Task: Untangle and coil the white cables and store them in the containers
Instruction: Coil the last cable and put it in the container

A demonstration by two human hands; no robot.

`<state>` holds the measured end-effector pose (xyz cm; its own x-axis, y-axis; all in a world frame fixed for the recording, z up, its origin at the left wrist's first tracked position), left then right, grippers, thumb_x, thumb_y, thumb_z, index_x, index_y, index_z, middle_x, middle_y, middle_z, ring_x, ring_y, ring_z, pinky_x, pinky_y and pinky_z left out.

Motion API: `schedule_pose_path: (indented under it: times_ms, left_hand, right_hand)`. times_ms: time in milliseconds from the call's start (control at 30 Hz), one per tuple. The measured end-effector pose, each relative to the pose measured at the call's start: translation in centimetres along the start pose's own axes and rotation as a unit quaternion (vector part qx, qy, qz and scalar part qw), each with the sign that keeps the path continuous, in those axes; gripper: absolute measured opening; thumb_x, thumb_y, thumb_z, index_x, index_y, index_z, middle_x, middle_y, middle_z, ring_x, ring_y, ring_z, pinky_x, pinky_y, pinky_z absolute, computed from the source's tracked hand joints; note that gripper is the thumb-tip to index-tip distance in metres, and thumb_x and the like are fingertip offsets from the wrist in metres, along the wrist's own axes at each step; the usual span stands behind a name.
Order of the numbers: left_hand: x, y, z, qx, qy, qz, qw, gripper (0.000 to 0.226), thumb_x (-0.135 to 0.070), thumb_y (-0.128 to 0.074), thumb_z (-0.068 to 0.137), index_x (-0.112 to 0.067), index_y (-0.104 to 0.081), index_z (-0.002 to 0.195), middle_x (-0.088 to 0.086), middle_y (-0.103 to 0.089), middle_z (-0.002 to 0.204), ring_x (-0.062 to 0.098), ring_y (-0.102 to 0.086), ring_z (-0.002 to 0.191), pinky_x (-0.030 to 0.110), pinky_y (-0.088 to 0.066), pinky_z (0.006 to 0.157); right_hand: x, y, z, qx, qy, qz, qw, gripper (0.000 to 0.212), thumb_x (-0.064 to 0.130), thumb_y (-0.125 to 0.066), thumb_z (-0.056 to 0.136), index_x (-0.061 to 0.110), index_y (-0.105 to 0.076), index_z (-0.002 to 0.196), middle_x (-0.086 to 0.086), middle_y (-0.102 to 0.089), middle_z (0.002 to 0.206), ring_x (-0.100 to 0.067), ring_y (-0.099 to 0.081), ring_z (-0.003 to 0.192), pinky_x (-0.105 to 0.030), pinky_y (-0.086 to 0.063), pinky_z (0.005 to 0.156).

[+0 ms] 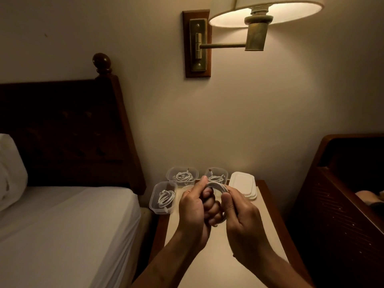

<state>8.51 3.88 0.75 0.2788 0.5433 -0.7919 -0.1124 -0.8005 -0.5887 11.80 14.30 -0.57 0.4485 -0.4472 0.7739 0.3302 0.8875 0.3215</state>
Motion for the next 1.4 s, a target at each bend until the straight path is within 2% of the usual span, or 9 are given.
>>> schedule_pose_path:
  times_ms: [233,333,433,633,700,867,967,1233,1400]
  left_hand:
    - [0.5,0.1,0.1,0.014,-0.004,-0.05,0.999,0.046,-0.039,-0.043,0.106,-0.013,-0.045,0.068,0.002,-0.022,0.055,0.013,-0.026,0.044,0.028,-0.039,0.047]
    - [1.0,-0.2,0.0,0.005,-0.016,-0.062,0.998,0.046,-0.043,-0.041,0.106,-0.011,-0.049,0.074,0.002,-0.027,0.057,0.014,-0.03,0.049,0.031,-0.043,0.057]
    - [1.6,-0.2,0.2,-0.014,-0.016,-0.09,0.996,0.046,-0.043,-0.042,0.106,-0.007,-0.055,0.081,0.003,-0.033,0.057,0.015,-0.04,0.053,0.03,-0.046,0.063]
    - [1.4,0.7,0.1,0.041,0.02,-0.073,0.996,0.03,-0.029,-0.051,0.095,-0.001,-0.06,0.091,0.012,-0.054,0.072,0.022,-0.054,0.067,0.043,-0.045,0.086]
    - [0.4,1.1,0.0,0.091,0.074,-0.046,0.992,0.031,-0.025,-0.047,0.094,0.002,-0.06,0.09,0.02,-0.059,0.077,0.031,-0.063,0.074,0.049,-0.048,0.093]
    - [-2.0,1.8,1.1,0.162,0.162,0.092,0.969,0.054,-0.048,-0.048,0.101,0.003,-0.065,0.092,0.014,-0.063,0.08,0.018,-0.057,0.059,0.038,-0.049,0.083]
    - [-2.1,0.8,0.9,0.158,0.119,0.129,0.972,0.036,-0.039,-0.056,0.096,-0.005,-0.06,0.086,0.005,-0.049,0.068,0.013,-0.048,0.053,0.031,-0.051,0.073]
    - [-2.0,0.2,0.8,0.094,0.025,0.061,0.993,0.023,-0.027,-0.059,0.092,-0.008,-0.05,0.082,0.0,-0.035,0.06,0.012,-0.034,0.047,0.024,-0.039,0.048]
    - [-2.4,0.2,0.7,0.104,0.025,0.077,0.991,0.029,-0.028,-0.06,0.091,-0.012,-0.047,0.07,0.0,-0.035,0.058,0.016,-0.035,0.052,0.026,-0.037,0.051]
  right_hand:
    - [-1.1,0.2,0.1,-0.042,-0.06,0.015,0.997,0.026,0.031,-0.048,0.101,0.022,-0.066,0.085,0.006,-0.059,0.074,-0.017,-0.059,0.073,-0.032,-0.05,0.061]
    - [-1.2,0.6,1.1,-0.033,-0.045,-0.023,0.998,0.024,0.017,-0.052,0.103,0.02,-0.065,0.084,0.007,-0.061,0.074,-0.011,-0.062,0.073,-0.023,-0.049,0.057]
    - [-0.4,1.8,2.5,0.003,-0.043,-0.047,0.998,0.032,0.009,-0.05,0.104,0.02,-0.057,0.075,0.007,-0.053,0.064,-0.002,-0.057,0.063,-0.01,-0.037,0.048]
    - [-1.2,3.3,4.2,0.103,-0.026,-0.075,0.992,0.036,0.021,-0.051,0.104,0.026,-0.051,0.068,0.003,-0.052,0.061,-0.011,-0.045,0.055,-0.033,-0.037,0.05]
    - [-1.6,3.8,4.6,0.141,-0.016,-0.074,0.987,0.033,0.017,-0.052,0.104,0.021,-0.054,0.071,0.003,-0.053,0.064,-0.01,-0.044,0.058,-0.029,-0.037,0.051]
    - [-1.5,3.9,5.0,0.244,0.092,-0.129,0.957,0.03,0.009,-0.057,0.1,0.02,-0.055,0.072,0.013,-0.049,0.064,-0.01,-0.044,0.06,-0.016,-0.034,0.054]
    - [-1.1,4.0,5.7,0.223,0.123,-0.119,0.96,0.025,0.01,-0.057,0.1,0.015,-0.061,0.076,0.016,-0.052,0.065,-0.01,-0.048,0.061,-0.014,-0.034,0.056]
    - [-3.3,5.8,4.4,0.251,-0.042,0.045,0.966,0.028,0.026,-0.051,0.103,0.013,-0.073,0.094,0.004,-0.065,0.077,-0.015,-0.057,0.075,-0.037,-0.049,0.068]
    - [-2.8,7.2,4.9,0.136,0.02,-0.021,0.99,0.021,0.008,-0.063,0.096,0.024,-0.075,0.09,0.013,-0.068,0.082,-0.011,-0.065,0.08,-0.019,-0.048,0.067]
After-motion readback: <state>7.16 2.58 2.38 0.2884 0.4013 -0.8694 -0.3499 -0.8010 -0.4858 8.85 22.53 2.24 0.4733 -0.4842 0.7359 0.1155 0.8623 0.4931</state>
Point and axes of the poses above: each hand's wrist, its own z-axis towards the middle knuckle, its own y-axis out of the back of the hand, x = y × z, the point moved 2 cm from there along z, towards the middle knuckle
